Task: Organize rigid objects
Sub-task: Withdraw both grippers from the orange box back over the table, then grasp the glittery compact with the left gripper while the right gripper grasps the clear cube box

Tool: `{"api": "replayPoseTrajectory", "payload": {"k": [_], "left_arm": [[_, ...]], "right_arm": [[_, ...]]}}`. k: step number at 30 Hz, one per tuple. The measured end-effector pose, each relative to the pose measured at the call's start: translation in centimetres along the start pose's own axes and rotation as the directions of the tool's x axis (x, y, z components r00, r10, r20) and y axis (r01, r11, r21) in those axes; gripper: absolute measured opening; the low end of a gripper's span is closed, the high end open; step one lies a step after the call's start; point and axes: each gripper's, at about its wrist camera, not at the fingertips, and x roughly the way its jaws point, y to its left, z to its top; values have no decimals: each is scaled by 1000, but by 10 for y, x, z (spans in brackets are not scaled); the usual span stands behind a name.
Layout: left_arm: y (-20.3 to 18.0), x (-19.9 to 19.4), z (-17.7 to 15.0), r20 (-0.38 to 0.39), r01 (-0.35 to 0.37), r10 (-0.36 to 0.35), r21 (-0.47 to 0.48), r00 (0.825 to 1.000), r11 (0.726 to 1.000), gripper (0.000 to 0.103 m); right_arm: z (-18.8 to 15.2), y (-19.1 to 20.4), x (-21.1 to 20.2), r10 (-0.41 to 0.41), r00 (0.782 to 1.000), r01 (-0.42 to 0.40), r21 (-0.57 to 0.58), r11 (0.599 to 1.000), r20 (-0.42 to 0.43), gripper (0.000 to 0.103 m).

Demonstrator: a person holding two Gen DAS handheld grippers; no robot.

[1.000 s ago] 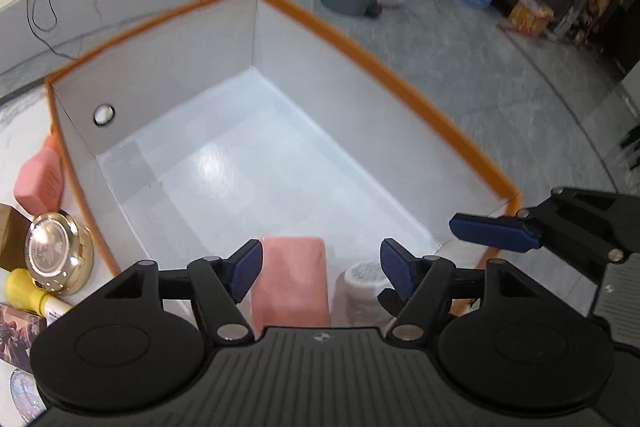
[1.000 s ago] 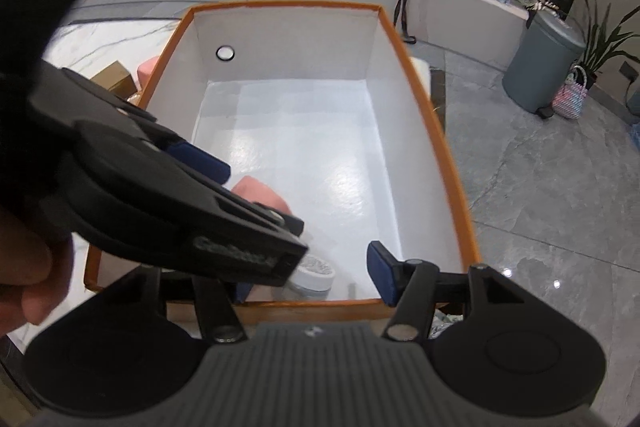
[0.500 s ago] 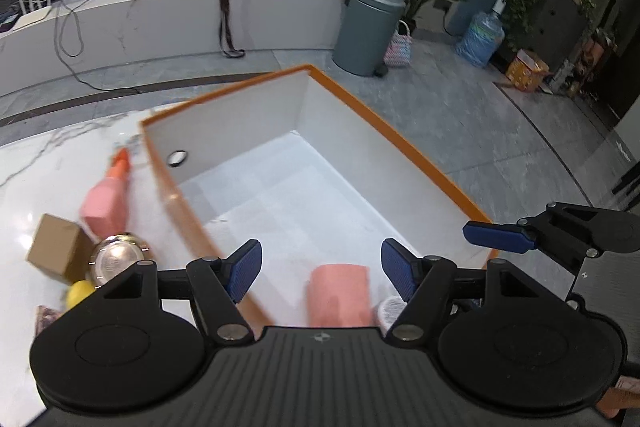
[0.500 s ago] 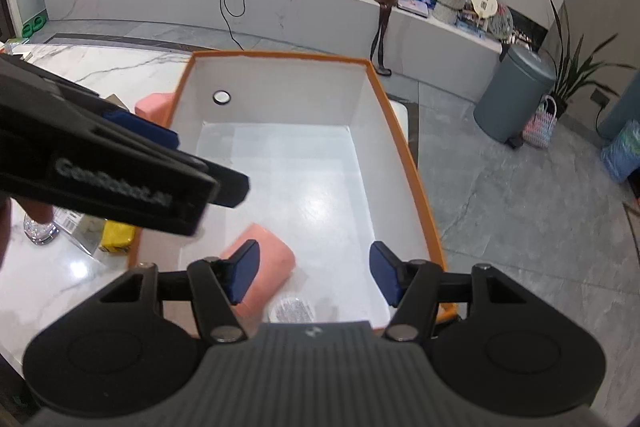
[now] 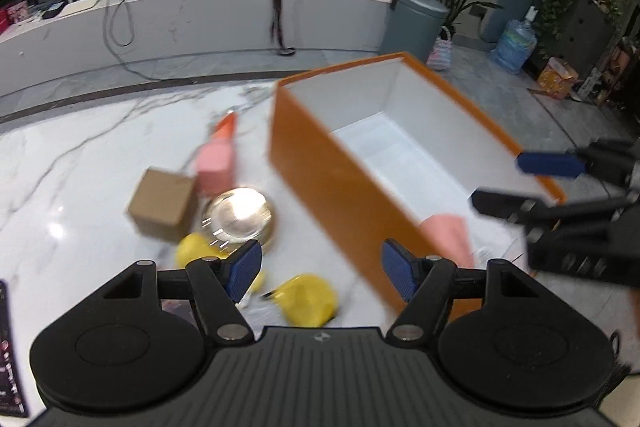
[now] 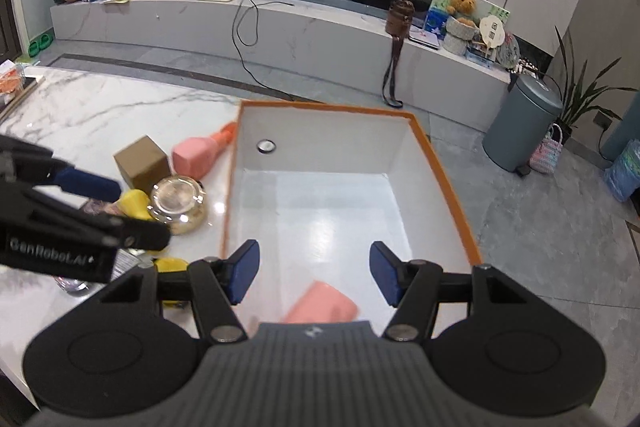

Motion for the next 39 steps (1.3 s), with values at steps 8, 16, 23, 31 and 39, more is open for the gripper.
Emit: {"api": "replayPoseTrajectory", "payload": {"k": [8, 16, 23, 31, 39], "left_arm": [[34, -1, -35, -30, -27, 29, 51, 999, 998, 81], [70, -1, -71, -24, -72, 75, 120, 997, 990, 83], [105, 5, -88, -49, -60, 64, 76, 997, 995, 83], [119, 3, -108, -62, -23, 27, 67, 998, 998, 85], [116, 14, -116, -63, 8, -3, 72, 998, 997, 85]], "right_arm": [[5, 34, 9, -10, 1000, 10, -47, 999, -2, 61], [-8, 86, 24, -2, 1000, 2, -146, 989, -1, 61], [-12, 122, 47, 44, 999, -47, -157, 987, -22, 61], [-19, 132, 72, 96, 991, -104, -85, 991, -90, 61], [-18, 149, 74, 163, 982, -168, -50, 984, -94, 61]]}}
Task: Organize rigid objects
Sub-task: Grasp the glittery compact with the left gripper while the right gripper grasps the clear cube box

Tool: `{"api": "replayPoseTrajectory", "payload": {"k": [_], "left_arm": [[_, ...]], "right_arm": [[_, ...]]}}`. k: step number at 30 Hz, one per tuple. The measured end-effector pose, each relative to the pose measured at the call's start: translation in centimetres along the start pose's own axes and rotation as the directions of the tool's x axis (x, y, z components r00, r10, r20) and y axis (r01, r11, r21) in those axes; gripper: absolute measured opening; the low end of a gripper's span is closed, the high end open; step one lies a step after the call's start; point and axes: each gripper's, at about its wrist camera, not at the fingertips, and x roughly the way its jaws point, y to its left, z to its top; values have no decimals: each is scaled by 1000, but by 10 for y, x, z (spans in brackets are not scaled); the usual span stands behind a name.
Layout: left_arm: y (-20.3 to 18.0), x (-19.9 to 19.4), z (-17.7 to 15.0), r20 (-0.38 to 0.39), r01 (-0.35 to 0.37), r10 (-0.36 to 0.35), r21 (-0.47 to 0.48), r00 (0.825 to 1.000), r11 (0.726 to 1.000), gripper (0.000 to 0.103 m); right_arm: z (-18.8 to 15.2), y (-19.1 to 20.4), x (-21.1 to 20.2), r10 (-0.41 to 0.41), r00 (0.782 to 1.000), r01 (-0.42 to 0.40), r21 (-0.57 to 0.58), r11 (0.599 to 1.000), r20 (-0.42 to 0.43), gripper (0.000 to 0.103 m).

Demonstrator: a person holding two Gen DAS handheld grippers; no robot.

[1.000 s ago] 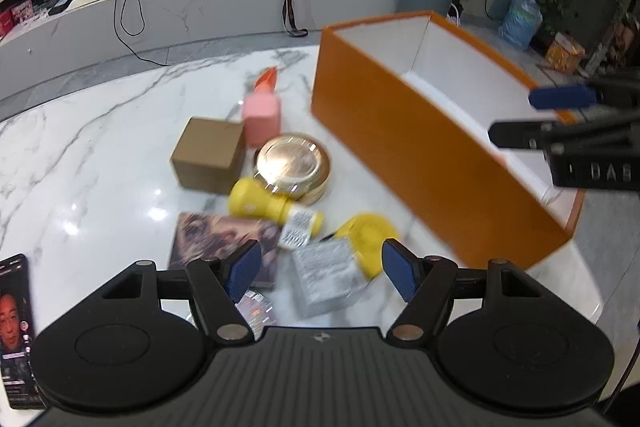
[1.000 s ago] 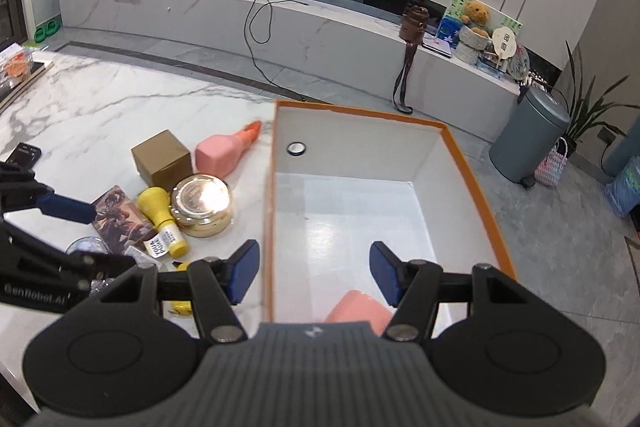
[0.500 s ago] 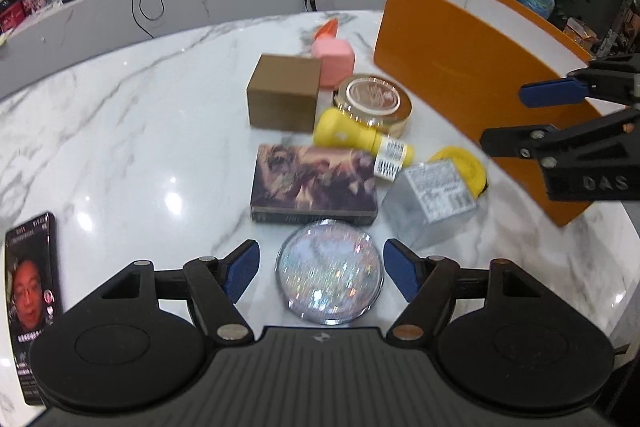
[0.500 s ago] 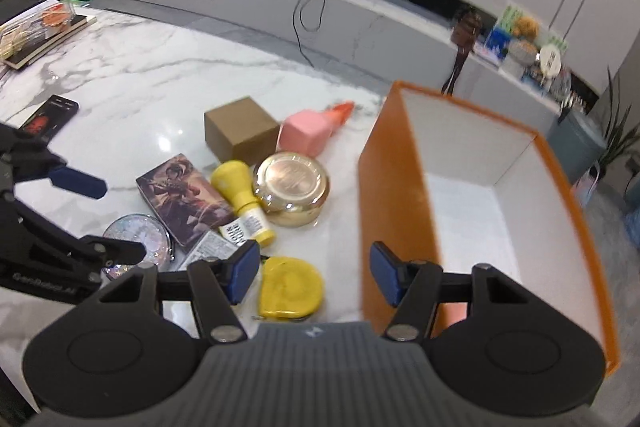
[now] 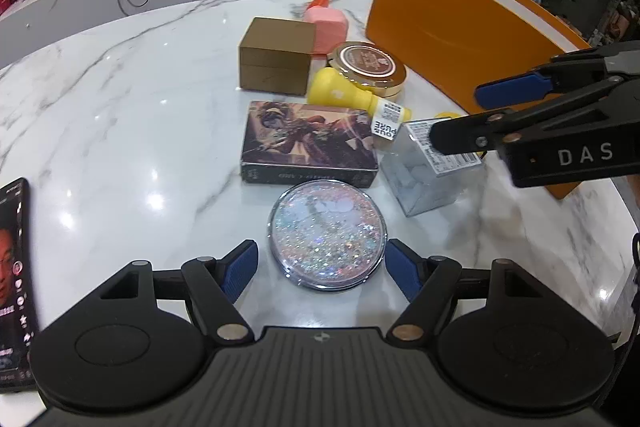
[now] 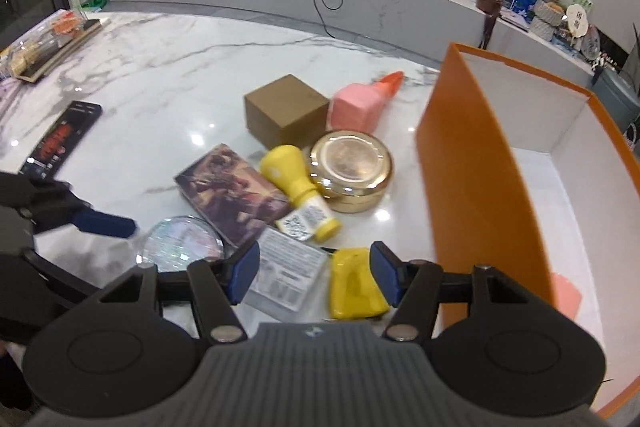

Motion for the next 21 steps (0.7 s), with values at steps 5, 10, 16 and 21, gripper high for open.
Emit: {"api": "replayPoseTrajectory", "payload": {"k": [5, 10, 16, 21], "left_arm": [[-7, 8, 1, 17, -19, 19, 42, 1000, 999, 89], [-10, 13, 2, 36, -30, 27, 79, 999, 996, 89], [-18, 18, 1, 55, -64, 56, 144, 997, 988, 91], [-17, 19, 1, 56, -63, 55, 150, 997, 987, 92]], "right_arm": [[-4, 4, 9, 26, 999, -25, 56, 998, -18, 62], [-8, 8, 19, 17, 999, -13, 82, 997, -38, 62], [-11, 10, 30, 13, 998, -7, 97, 995, -66, 62], [-12, 10, 32, 8, 998, -1, 92, 996, -67, 62]]}}
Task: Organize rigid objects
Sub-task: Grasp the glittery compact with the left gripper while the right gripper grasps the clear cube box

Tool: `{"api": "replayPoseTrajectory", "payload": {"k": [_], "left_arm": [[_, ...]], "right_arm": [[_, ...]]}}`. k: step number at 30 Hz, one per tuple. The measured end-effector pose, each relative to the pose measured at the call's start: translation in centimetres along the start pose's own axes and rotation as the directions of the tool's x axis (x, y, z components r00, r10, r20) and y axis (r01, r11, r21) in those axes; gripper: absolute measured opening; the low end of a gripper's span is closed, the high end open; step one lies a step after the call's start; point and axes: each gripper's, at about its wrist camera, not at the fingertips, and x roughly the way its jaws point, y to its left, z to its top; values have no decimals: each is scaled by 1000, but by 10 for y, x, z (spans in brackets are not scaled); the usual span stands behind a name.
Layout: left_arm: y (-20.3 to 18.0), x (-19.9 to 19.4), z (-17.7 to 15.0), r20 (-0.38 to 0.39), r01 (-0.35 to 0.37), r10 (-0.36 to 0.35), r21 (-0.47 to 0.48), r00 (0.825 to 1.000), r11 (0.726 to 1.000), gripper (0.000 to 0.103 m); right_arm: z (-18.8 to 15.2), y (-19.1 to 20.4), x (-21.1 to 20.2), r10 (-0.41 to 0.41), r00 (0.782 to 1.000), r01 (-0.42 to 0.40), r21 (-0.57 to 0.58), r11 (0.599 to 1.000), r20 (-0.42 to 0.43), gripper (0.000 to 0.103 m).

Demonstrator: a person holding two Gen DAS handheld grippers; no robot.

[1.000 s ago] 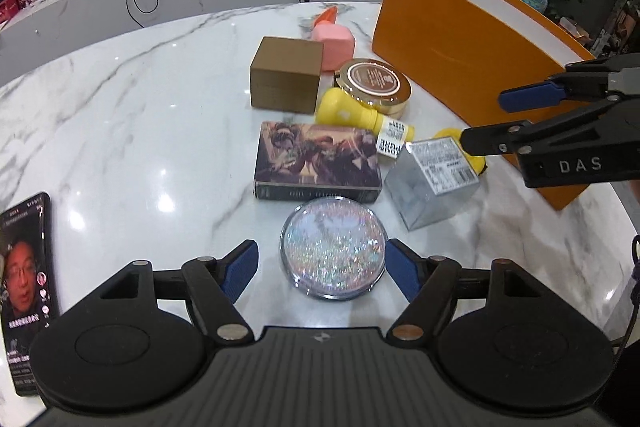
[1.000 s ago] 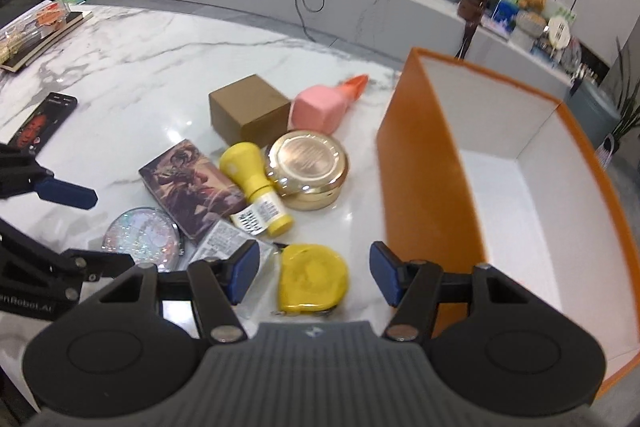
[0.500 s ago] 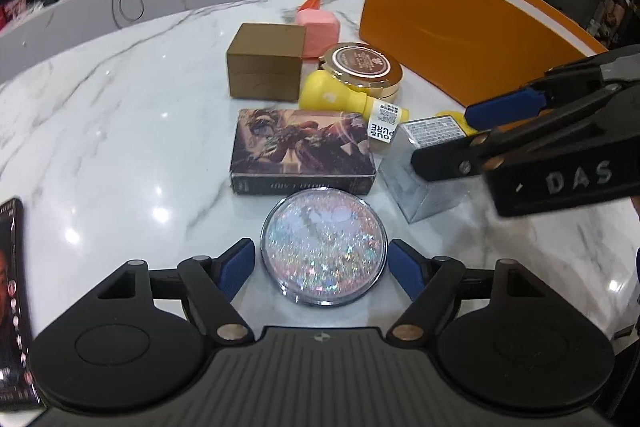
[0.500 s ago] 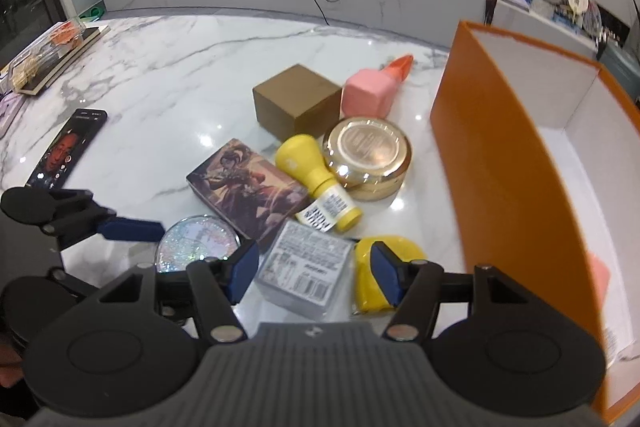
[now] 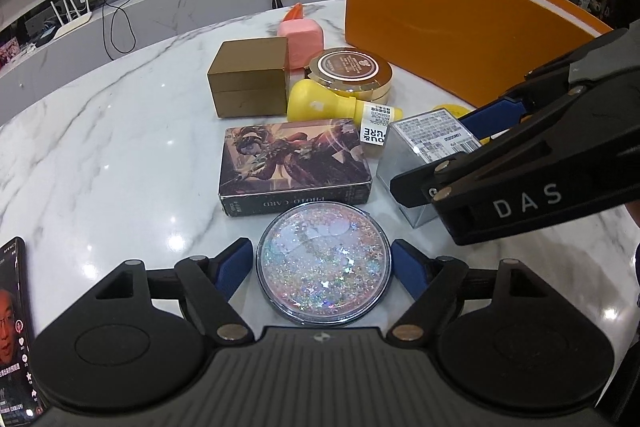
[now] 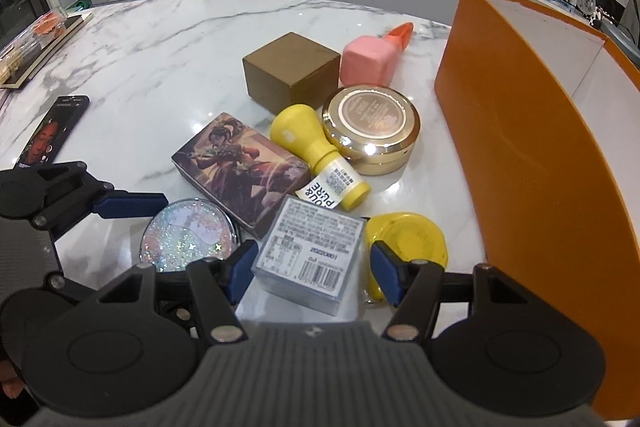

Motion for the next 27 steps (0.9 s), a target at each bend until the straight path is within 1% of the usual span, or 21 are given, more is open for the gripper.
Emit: {"api": "replayPoseTrajectory", "payload": {"k": [6, 7, 8, 11, 15, 18, 24, 26, 27], "left_arm": [[1, -3, -2, -12, -14, 14, 8, 1000, 1000, 92], [1, -4, -3, -9, -14, 14, 9, 1000, 1000, 92], [2, -4, -4, -8, -14, 14, 9, 1000, 1000, 93], [5, -4, -5, -7, -8, 9, 5, 1000, 1000, 94], [4, -4, -4, -2, -13, 13, 8, 1000, 1000, 94], [4, -1, -3, 5, -14, 14, 4, 1000, 1000, 96], [4, 2, -1, 22, -8, 8, 1, 1000, 1000, 96], [4, 3, -2, 28, -4, 4, -1, 1000, 1000, 96], [4, 2, -2, 31, -1, 1, -2, 1000, 1000, 94]], "right_arm": [[-1, 1, 1, -18, 1000, 18, -19, 1000, 3, 61], [-1, 1, 1, -22, 1000, 22, -26, 999, 3, 58], [-1, 1, 0, -25, 1000, 25, -31, 999, 3, 53], [0, -1, -1, -29, 1000, 29, -46, 999, 2, 46], [0, -6, -2, -15, 1000, 14, -45, 999, -6, 46], [-2, -5, -3, -13, 1000, 12, -70, 997, -6, 46], [-6, -6, -5, 0, 1000, 1, -80, 997, 10, 46], [-6, -6, -5, 3, 1000, -2, -80, 997, 11, 46], [-6, -7, -5, 4, 1000, -3, -80, 997, 11, 46]]}}
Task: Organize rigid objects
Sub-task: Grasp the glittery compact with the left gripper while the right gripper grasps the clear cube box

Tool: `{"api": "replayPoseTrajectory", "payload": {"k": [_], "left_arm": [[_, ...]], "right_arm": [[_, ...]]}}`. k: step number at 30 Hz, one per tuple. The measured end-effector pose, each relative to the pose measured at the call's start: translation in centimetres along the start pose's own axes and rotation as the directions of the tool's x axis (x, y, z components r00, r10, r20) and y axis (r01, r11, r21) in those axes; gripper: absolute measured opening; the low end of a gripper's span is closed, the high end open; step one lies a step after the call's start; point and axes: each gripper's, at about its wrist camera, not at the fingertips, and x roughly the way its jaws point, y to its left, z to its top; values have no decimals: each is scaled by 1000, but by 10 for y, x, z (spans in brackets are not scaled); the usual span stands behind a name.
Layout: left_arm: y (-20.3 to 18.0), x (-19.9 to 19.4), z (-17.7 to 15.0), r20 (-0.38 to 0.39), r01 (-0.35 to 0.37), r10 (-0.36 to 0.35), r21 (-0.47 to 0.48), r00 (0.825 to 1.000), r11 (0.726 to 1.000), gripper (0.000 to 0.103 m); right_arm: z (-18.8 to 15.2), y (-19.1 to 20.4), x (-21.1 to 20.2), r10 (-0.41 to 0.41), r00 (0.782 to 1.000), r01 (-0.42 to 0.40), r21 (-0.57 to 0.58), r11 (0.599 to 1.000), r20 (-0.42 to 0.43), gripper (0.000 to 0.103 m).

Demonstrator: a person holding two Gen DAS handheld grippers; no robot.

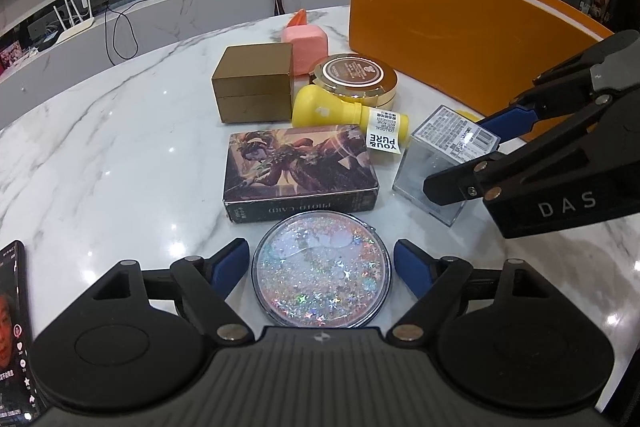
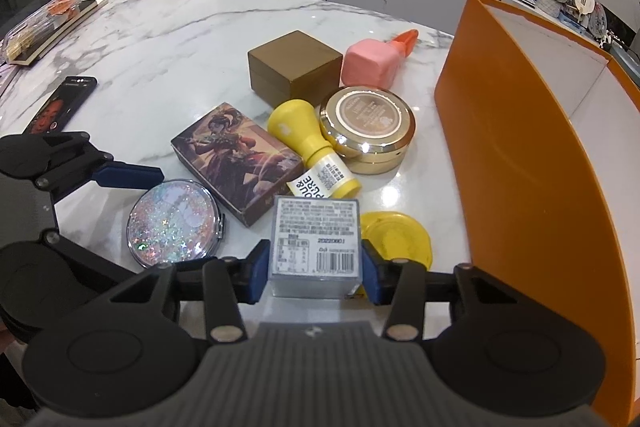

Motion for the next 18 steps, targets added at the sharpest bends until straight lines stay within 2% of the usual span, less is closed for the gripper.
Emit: {"api": "replayPoseTrajectory", "payload": {"k": [3, 18], "left_arm": [[-1, -1, 1, 2, 3, -3, 0, 1000, 1000, 83], [13, -13, 2, 25, -9, 10, -41, 1000, 999, 83]], "right_arm": [[0, 0, 0, 2, 1000, -2, 2, 1000, 0, 46], [1, 0, 1, 3, 1000, -3, 8, 1000, 7, 46]]}}
